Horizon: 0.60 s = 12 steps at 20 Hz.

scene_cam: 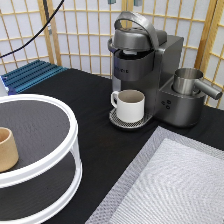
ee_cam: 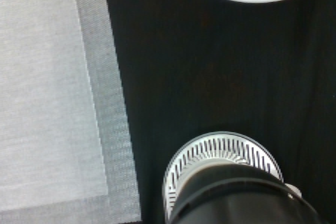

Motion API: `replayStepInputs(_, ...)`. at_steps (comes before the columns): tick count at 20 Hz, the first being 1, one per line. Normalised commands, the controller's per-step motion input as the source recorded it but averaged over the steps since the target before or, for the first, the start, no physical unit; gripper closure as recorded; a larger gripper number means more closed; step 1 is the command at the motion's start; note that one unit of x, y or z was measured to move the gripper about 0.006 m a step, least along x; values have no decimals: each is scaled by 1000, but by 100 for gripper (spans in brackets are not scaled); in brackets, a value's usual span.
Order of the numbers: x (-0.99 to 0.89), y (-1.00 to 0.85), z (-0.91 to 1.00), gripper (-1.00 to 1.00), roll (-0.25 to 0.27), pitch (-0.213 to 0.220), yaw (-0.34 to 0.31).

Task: Make coffee

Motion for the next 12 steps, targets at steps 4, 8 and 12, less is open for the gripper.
replayStepInputs(4,231,259,96,-100,-179,47,7)
replayStepInputs(8,202,51,7,-100,-164,29,-1)
replayStepInputs(12,78,-4,-117,-100,-126,13,0)
